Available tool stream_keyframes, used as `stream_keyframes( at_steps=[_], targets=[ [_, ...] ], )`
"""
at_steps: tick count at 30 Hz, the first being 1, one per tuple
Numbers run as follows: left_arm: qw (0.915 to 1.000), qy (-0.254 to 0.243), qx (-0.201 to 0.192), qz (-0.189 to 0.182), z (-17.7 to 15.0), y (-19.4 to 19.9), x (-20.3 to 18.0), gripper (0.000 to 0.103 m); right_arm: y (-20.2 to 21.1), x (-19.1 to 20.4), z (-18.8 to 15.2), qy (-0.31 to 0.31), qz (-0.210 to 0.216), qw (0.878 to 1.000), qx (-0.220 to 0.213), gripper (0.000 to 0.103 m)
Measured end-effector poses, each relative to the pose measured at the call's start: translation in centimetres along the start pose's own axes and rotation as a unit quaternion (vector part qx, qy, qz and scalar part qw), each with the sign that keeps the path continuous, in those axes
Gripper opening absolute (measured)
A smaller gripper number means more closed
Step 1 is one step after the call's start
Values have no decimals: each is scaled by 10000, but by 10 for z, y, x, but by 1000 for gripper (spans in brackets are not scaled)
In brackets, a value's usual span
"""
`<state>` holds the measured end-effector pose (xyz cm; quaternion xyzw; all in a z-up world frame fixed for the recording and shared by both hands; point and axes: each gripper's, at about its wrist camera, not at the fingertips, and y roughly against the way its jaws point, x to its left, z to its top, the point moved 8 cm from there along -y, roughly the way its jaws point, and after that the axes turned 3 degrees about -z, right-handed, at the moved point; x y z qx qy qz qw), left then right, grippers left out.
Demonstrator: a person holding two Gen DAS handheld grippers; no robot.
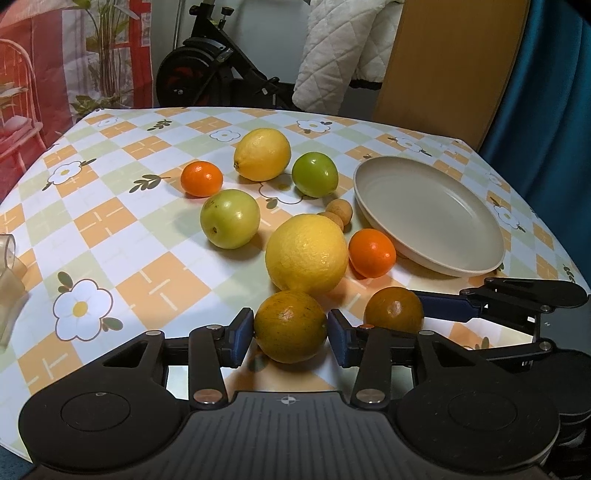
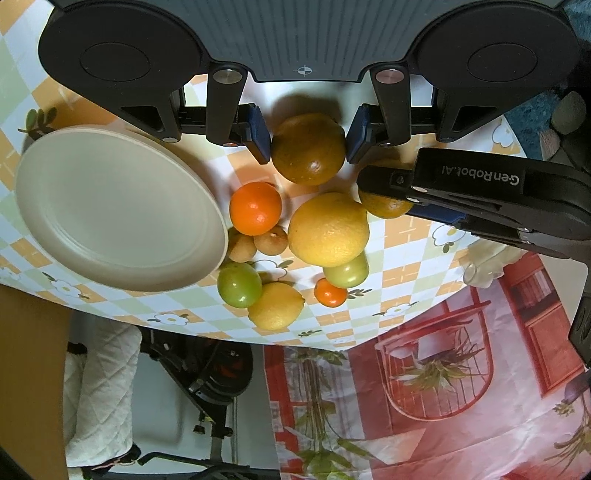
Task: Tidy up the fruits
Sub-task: 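Close the right gripper on a dark tangerine while the left gripper grasps another tangerine, then lift both held tangerines and carry them over the beige plate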
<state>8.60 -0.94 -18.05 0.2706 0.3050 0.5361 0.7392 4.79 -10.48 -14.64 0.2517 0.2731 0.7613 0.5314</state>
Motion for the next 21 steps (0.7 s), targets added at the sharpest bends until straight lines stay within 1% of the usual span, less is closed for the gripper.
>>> stream_keyframes(
  at_steps=[16, 21],
  targets=[
    [9999, -63, -45, 99, -1, 1, 0, 46, -2, -12, -3, -238, -96, 9997, -8, 41],
    [9996, 13, -262, 144, 4, 12, 2, 46, 4, -15, -1, -304, -128, 9994, -106, 41]
  ],
)
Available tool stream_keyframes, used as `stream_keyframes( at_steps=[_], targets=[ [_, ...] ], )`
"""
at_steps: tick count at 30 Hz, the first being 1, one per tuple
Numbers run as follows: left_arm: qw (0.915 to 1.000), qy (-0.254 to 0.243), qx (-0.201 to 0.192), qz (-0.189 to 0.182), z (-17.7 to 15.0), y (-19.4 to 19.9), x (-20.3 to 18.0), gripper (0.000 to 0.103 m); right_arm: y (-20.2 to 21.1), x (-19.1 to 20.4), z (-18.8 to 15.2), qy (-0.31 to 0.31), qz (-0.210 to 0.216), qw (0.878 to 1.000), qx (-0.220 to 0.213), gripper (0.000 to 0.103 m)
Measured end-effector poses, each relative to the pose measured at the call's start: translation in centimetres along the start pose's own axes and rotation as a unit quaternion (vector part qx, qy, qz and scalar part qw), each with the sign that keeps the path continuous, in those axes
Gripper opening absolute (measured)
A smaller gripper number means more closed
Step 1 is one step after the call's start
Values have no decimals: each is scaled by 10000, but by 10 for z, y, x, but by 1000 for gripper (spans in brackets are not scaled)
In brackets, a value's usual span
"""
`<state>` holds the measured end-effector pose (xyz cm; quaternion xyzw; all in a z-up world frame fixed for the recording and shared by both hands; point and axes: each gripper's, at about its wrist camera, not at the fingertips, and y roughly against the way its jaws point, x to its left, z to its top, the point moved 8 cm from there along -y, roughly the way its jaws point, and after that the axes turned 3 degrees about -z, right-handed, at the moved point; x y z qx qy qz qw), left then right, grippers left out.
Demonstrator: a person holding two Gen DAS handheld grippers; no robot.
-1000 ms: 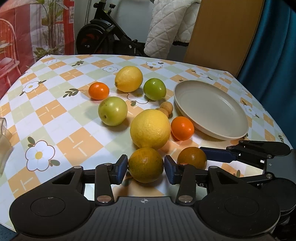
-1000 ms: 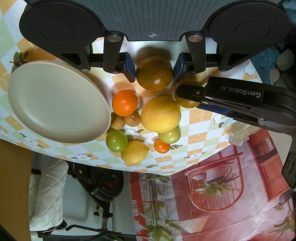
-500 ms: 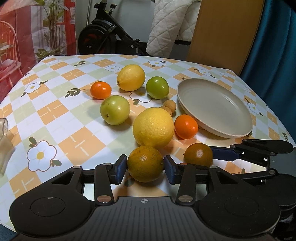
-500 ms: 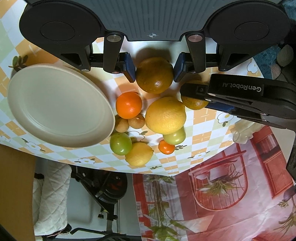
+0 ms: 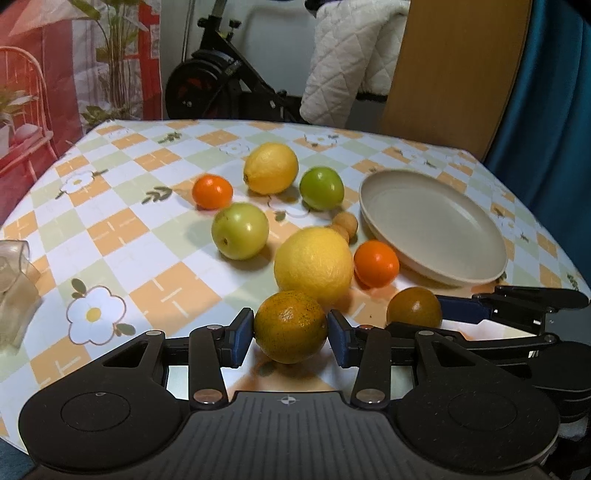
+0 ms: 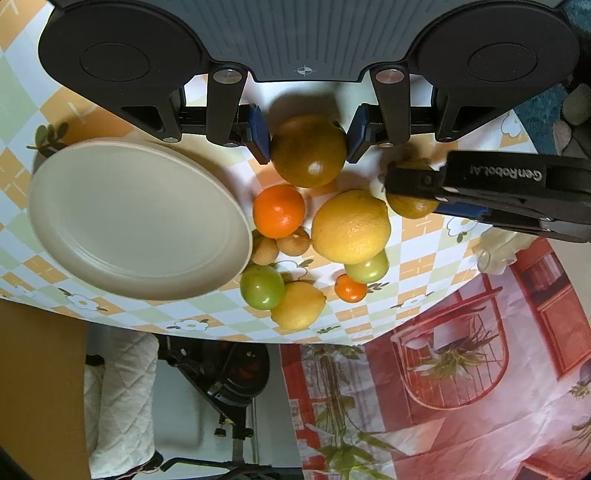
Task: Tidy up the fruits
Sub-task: 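Lift both held tangerines and carry them over the beige plate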
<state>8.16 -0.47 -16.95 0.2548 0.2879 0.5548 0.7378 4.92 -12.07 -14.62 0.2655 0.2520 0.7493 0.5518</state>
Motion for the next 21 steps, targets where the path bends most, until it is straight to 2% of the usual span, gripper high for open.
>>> stream_keyframes(
  at_steps=[12, 21],
  targets=[
    [9993, -176, -336, -40, 22, 13, -11, 46, 18, -12, 15, -75, -174, 9988, -461, 41],
    [9974, -487, -513, -111, 59, 0, -34, 46, 20, -48, 37, -168, -516, 9958, -734, 41]
  ],
)
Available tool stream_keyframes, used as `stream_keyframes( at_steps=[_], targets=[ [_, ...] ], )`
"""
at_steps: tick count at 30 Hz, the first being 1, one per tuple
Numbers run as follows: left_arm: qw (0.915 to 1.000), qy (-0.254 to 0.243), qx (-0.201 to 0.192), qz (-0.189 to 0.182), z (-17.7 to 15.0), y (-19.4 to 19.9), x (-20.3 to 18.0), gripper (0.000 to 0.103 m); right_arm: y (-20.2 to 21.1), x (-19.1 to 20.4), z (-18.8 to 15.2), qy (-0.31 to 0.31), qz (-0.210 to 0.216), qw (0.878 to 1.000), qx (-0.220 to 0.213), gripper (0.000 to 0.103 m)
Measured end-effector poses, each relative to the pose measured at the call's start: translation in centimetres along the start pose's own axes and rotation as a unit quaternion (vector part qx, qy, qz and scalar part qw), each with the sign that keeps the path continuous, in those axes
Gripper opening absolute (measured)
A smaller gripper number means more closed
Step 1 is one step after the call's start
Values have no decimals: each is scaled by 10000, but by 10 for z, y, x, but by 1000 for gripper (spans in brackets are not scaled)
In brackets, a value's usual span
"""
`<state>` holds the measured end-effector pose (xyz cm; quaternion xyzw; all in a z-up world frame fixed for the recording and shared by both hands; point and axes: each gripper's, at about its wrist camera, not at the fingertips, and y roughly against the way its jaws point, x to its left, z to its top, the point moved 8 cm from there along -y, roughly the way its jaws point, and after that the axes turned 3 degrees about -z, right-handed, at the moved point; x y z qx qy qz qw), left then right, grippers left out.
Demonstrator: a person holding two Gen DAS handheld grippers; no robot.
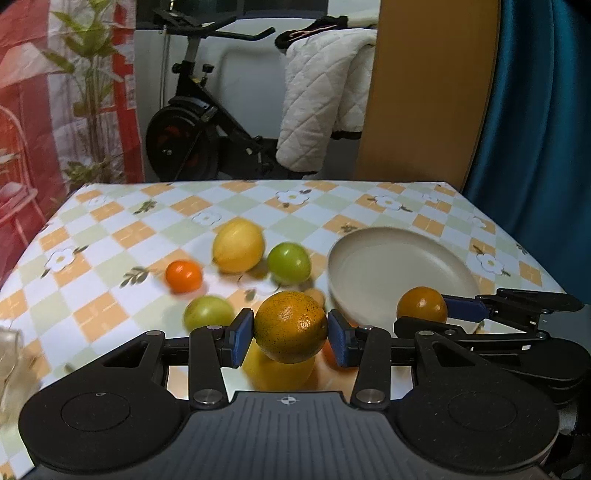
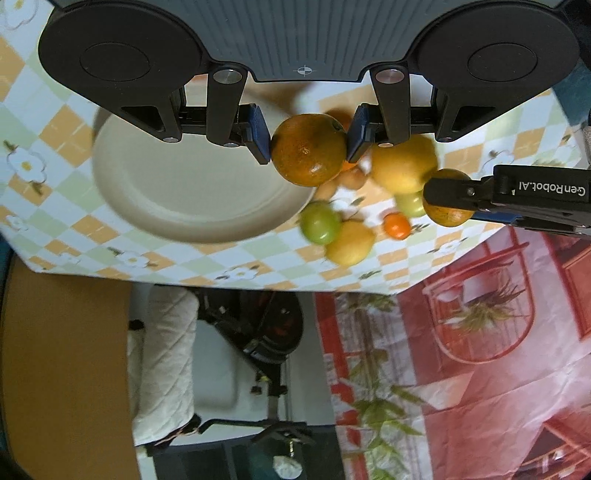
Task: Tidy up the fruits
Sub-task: 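Lift both held tangerines and carry them over the beige plate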
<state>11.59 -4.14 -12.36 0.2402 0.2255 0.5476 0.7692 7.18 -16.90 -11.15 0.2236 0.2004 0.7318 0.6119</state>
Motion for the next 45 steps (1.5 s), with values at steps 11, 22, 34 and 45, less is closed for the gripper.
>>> stream_keyframes(
  at_steps=[11, 22, 34, 45],
  targets=[
    [9992, -181, 38, -343, 42, -59, -41, 46, -23, -43, 27, 400, -349, 9985, -123, 41],
    [9978, -133, 533, -380, 53, -126, -54, 46, -67, -93, 33, 340, -648, 9972, 156, 41],
    [9961, -357, 756, -288, 51, -151, -59, 46, -91, -120, 24, 186, -854, 9956, 347, 41],
    [9957, -171, 818, -393, 52, -156, -57, 48, -96, -117, 29, 286, -937, 9946, 357, 41]
  ],
)
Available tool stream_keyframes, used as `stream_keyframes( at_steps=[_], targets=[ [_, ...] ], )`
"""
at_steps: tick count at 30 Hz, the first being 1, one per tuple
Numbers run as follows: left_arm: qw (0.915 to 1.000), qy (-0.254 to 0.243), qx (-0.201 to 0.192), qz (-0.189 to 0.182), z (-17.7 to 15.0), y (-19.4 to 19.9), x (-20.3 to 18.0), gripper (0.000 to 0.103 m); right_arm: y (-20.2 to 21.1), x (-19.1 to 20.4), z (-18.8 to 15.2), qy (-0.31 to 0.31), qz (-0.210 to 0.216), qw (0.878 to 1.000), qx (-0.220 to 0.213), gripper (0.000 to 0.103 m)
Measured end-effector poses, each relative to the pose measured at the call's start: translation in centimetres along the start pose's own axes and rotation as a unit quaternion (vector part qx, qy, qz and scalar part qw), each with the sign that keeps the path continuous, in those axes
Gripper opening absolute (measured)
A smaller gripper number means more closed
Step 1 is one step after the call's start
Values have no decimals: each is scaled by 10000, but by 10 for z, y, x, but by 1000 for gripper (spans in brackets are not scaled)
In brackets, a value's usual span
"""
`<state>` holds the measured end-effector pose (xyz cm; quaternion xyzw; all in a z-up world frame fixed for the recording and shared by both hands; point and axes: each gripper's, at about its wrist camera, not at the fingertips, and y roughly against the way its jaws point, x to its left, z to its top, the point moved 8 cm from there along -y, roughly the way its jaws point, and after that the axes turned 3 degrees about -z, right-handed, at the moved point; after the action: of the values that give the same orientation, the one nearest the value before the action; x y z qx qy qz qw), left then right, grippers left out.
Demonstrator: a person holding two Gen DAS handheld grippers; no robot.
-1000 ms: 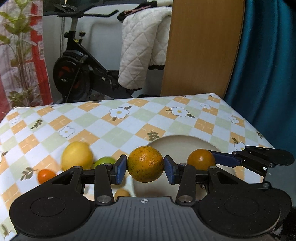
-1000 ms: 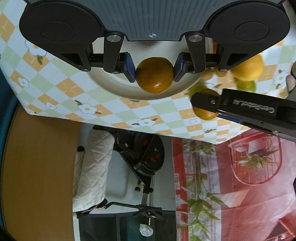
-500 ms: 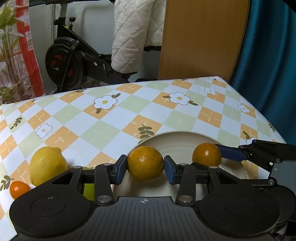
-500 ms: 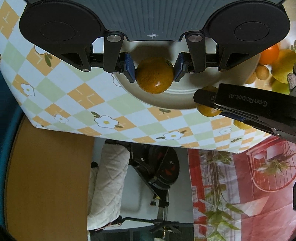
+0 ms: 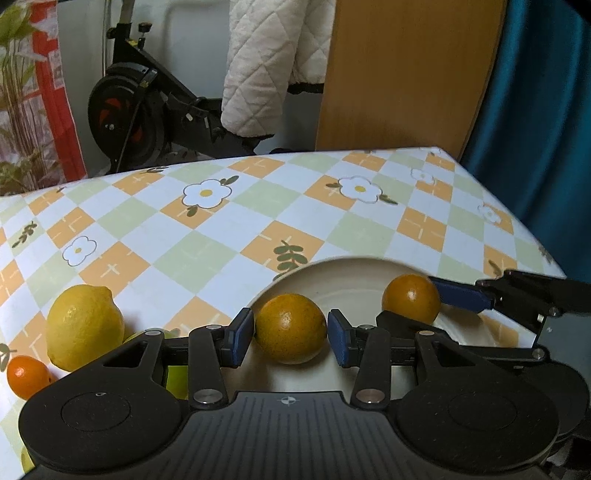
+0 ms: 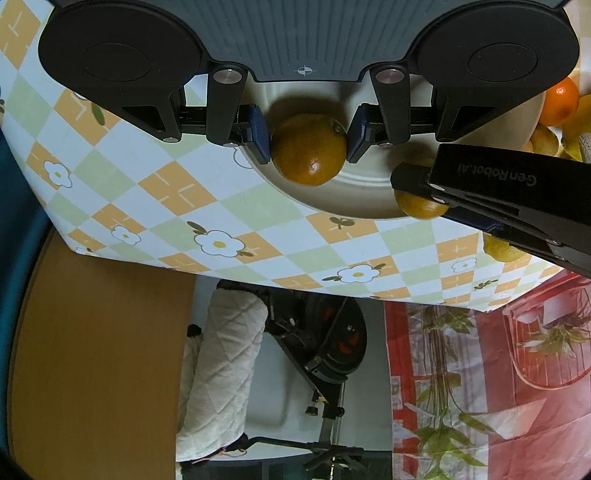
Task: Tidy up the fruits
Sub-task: 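Open both grippers to drop the tangerines onto the plate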
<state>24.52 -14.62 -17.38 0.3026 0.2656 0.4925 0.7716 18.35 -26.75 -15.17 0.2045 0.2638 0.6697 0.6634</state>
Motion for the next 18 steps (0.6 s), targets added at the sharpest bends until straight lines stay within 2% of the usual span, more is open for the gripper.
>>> stream_keyframes(
  at_steps=[2, 4, 12, 18],
  targets=[
    [10000, 57, -33, -25, 2, 3, 2, 50, 2, -1, 2, -10, -20, 10000, -20, 42],
    [9999, 90, -85, -18, 4, 8, 3, 58, 7, 0, 3, -12, -30, 10000, -38, 42],
    [9992, 177, -341, -94, 11, 45, 11, 58, 34, 0, 11, -107, -12, 9998, -177, 42],
    [9975, 260, -655, -15, 18, 87, 33, 58, 58, 7, 23, -339, 169, 9987, -326, 42]
  ],
)
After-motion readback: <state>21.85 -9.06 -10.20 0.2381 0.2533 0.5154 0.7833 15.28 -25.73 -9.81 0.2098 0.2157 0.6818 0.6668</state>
